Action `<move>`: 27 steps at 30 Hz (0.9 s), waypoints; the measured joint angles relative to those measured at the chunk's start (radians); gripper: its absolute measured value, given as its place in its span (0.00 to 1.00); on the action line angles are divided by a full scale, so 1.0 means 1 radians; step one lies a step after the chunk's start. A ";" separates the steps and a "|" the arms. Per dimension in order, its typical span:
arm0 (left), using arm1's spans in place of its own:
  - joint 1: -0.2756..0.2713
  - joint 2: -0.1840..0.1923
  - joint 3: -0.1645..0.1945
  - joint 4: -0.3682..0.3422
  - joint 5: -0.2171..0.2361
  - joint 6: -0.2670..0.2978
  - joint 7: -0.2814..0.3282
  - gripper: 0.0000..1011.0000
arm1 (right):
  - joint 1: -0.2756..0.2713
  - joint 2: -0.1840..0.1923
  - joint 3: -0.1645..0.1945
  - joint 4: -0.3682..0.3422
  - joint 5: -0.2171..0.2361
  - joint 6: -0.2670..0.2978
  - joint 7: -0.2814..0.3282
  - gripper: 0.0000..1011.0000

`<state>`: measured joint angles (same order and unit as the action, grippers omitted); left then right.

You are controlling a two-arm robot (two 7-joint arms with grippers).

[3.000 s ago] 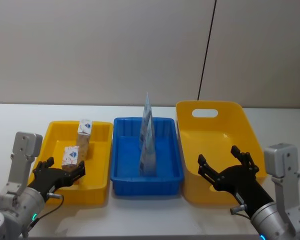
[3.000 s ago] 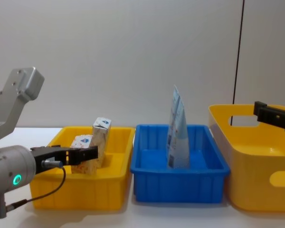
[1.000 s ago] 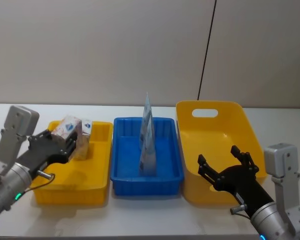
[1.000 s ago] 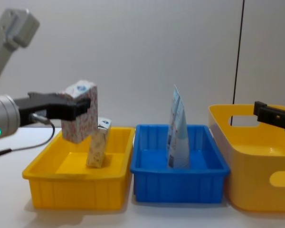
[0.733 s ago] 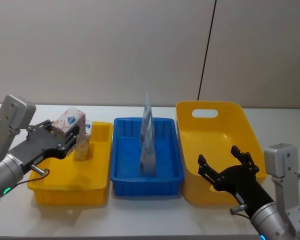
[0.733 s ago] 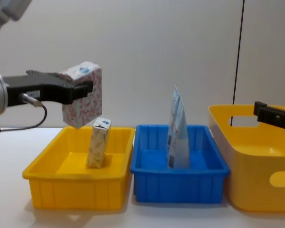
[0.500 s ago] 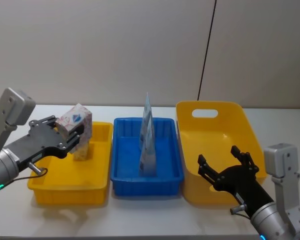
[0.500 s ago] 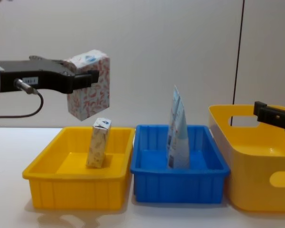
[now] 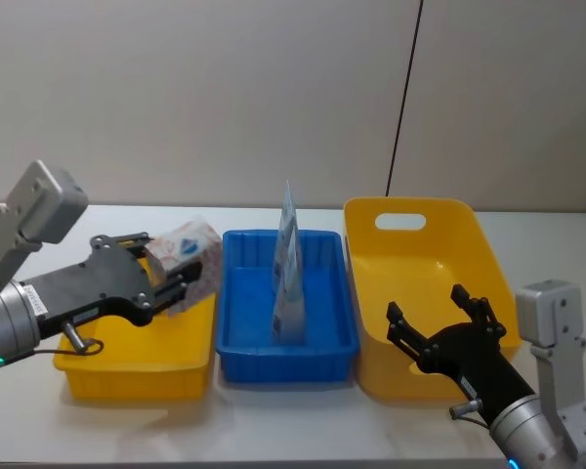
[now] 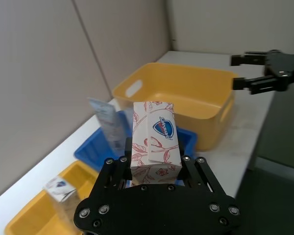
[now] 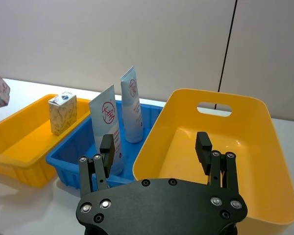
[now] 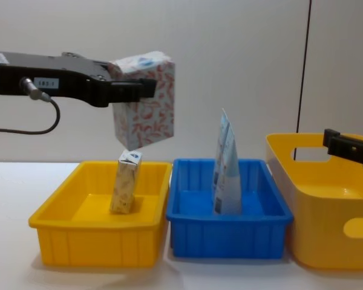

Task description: Bimanual collaborative sorting of washing and personal care products

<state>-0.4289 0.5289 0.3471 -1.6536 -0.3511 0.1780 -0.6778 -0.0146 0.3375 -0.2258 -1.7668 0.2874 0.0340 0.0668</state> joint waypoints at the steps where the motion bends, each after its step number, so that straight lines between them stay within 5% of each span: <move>1: -0.007 0.003 0.007 -0.002 -0.007 0.005 -0.018 0.39 | 0.000 0.000 0.000 0.000 0.000 0.000 0.000 0.99; 15: -0.092 -0.013 0.109 0.035 -0.065 0.063 -0.184 0.39 | 0.000 0.000 0.000 0.000 0.000 0.000 0.000 0.99; 27: -0.146 -0.057 0.194 0.099 -0.081 0.108 -0.254 0.39 | 0.000 0.000 0.000 0.000 0.000 0.000 0.000 0.99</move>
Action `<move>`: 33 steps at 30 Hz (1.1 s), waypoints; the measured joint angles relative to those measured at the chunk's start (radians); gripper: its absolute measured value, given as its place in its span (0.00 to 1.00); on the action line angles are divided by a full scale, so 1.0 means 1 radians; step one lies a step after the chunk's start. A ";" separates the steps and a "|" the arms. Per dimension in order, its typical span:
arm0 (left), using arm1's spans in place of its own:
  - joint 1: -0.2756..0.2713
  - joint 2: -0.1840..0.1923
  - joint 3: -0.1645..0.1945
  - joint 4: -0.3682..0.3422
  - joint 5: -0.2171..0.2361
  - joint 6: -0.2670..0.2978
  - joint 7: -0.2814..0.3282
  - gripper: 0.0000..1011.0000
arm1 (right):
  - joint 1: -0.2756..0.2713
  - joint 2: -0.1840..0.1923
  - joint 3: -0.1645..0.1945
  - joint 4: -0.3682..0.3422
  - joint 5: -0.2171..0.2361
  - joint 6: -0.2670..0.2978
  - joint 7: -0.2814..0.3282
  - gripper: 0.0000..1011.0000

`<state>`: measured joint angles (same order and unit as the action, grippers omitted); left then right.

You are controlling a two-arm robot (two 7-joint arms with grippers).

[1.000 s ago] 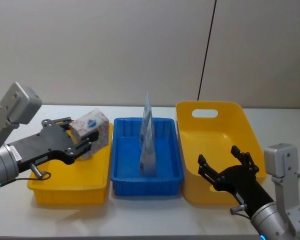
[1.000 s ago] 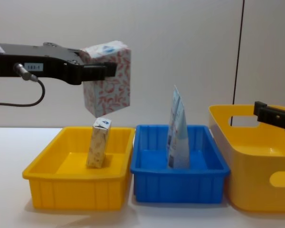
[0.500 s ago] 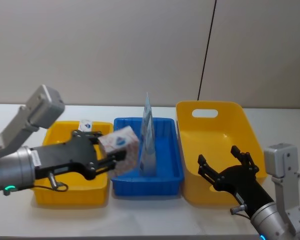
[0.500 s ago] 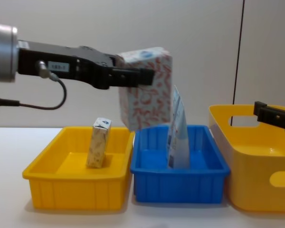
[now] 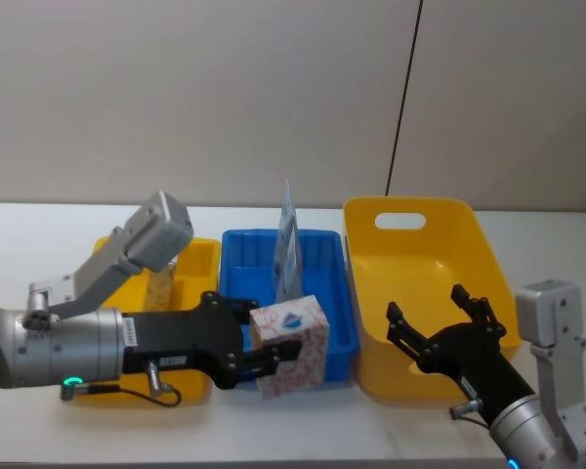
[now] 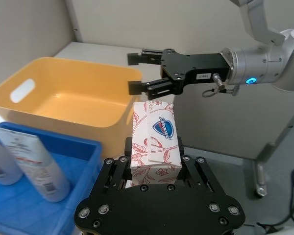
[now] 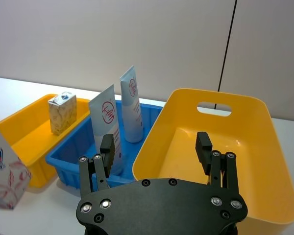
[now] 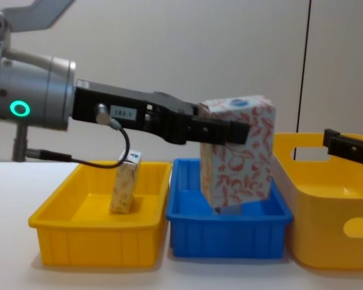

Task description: Bimanual collaborative sorting of washing and personal care products

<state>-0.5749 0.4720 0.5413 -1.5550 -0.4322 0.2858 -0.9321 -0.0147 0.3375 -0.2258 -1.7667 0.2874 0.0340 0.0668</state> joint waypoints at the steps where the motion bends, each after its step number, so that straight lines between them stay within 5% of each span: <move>1: -0.004 -0.005 0.009 0.007 -0.001 0.003 -0.005 0.39 | 0.000 0.000 0.000 0.000 0.000 0.000 0.000 0.99; 33: -0.016 0.015 0.063 -0.019 -0.011 0.043 0.006 0.39 | 0.000 0.000 0.000 0.000 0.000 0.000 0.000 0.99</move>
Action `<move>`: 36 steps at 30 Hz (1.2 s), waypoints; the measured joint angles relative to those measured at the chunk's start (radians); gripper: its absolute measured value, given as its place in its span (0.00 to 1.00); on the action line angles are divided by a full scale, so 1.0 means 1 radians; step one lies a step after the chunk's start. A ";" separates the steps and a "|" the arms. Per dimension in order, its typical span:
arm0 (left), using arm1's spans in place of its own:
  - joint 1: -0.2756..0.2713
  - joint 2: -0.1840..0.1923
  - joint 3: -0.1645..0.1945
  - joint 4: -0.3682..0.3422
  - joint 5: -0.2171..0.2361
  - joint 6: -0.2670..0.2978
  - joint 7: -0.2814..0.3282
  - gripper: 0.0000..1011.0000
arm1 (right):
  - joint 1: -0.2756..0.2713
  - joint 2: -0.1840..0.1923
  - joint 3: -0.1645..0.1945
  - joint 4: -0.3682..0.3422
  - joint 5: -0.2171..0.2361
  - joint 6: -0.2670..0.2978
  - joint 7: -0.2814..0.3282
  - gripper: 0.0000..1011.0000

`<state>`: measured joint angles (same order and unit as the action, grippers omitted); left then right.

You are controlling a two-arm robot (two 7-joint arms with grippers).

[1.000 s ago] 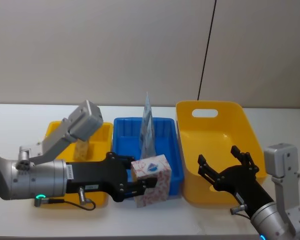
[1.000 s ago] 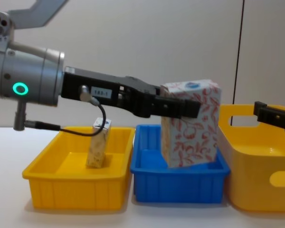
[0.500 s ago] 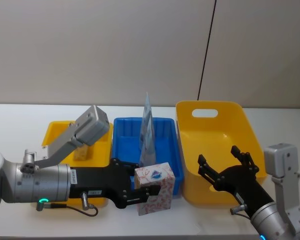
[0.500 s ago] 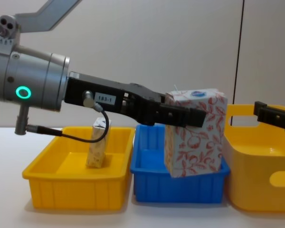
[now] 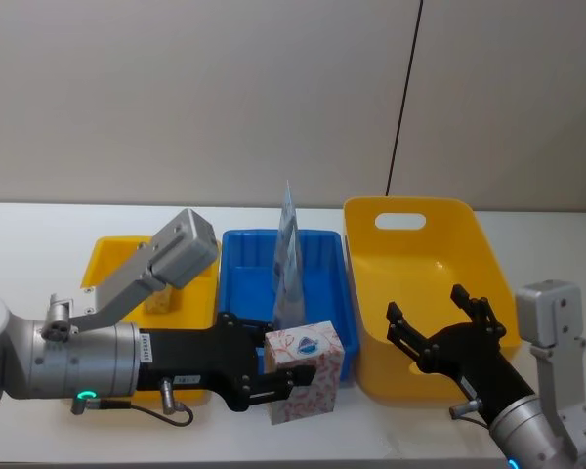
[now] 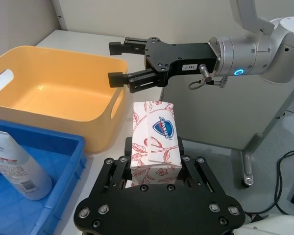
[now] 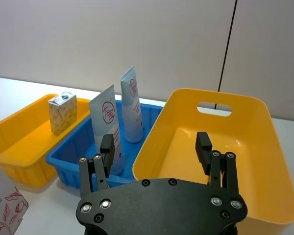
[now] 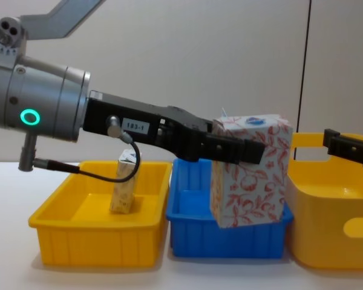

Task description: Bimanual collaborative sorting of washing and personal care products

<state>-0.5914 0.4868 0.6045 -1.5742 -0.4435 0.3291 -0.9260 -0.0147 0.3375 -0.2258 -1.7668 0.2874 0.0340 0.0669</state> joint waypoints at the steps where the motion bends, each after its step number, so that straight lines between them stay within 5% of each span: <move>1: -0.001 0.000 0.001 0.000 0.000 0.000 0.001 0.39 | 0.000 0.000 0.000 0.000 0.000 0.000 0.001 0.99; 16: -0.006 0.001 0.009 -0.002 0.000 0.000 0.004 0.39 | 0.010 0.035 0.021 0.016 0.051 -0.024 0.107 0.99; 36: -0.008 0.002 0.011 -0.003 0.000 0.000 0.005 0.39 | 0.104 0.182 0.042 0.128 0.212 -0.051 0.461 0.99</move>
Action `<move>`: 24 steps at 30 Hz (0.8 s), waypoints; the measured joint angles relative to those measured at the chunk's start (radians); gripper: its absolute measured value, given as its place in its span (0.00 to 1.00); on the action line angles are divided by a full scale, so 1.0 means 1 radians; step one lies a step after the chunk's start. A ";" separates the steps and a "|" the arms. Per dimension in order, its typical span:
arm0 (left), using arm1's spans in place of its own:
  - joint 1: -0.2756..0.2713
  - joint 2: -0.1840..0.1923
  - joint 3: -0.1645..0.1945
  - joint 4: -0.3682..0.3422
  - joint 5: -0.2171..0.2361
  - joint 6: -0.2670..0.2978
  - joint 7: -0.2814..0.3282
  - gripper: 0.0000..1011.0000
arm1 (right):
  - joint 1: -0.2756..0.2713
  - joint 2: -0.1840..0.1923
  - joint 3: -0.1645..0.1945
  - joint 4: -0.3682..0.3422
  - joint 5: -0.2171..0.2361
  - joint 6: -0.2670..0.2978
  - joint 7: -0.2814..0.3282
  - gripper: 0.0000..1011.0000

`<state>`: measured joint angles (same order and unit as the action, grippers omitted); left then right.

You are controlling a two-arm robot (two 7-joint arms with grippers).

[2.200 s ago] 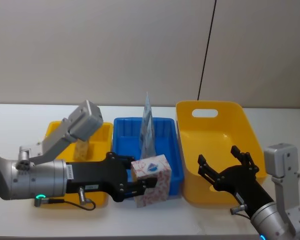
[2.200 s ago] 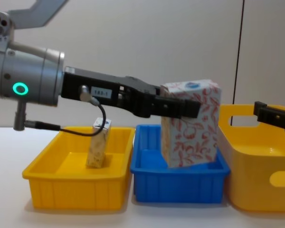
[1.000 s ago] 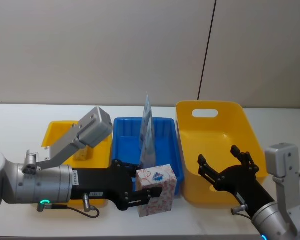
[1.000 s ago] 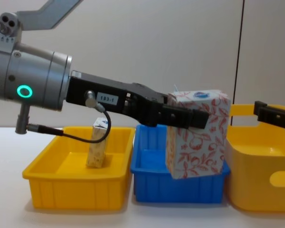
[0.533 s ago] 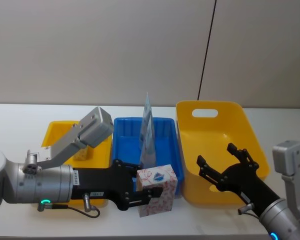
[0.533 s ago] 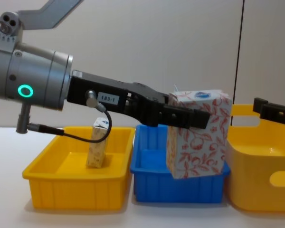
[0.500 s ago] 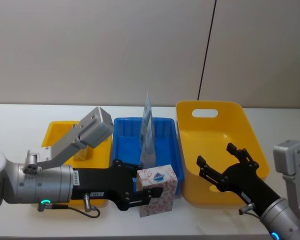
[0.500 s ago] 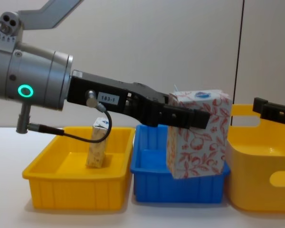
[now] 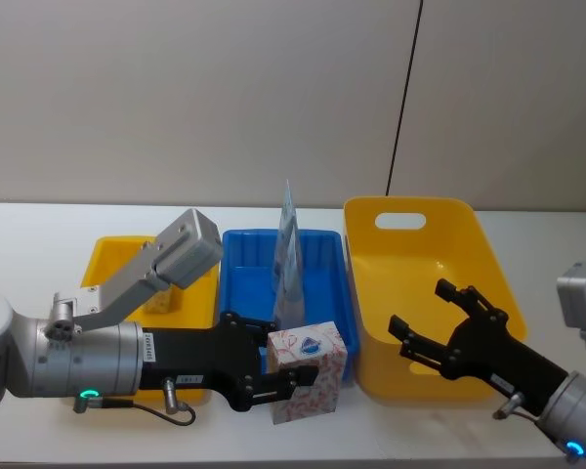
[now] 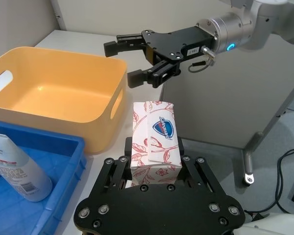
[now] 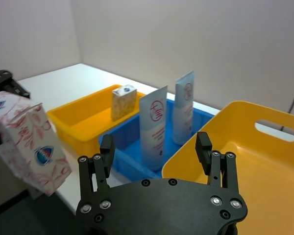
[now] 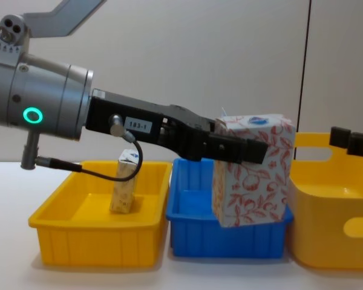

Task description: Bimanual collaborative sorting of washing and personal care products

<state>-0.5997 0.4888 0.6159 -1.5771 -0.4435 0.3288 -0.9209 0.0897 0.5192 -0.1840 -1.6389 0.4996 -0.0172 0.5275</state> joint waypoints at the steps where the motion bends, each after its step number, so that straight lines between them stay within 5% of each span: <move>1: 0.000 0.000 0.000 0.000 0.000 0.000 0.000 0.39 | 0.005 0.007 0.000 0.005 0.005 0.000 0.014 0.99; 12: 0.000 0.000 0.001 0.000 0.000 -0.001 0.000 0.39 | 0.049 0.112 -0.003 0.071 0.078 0.001 0.224 0.99; 24: 0.000 0.000 0.001 0.000 0.000 -0.001 0.000 0.39 | 0.054 0.180 0.001 0.099 0.117 -0.011 0.327 0.99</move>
<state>-0.5998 0.4887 0.6165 -1.5770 -0.4436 0.3275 -0.9210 0.1435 0.6988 -0.1835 -1.5399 0.6169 -0.0286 0.8541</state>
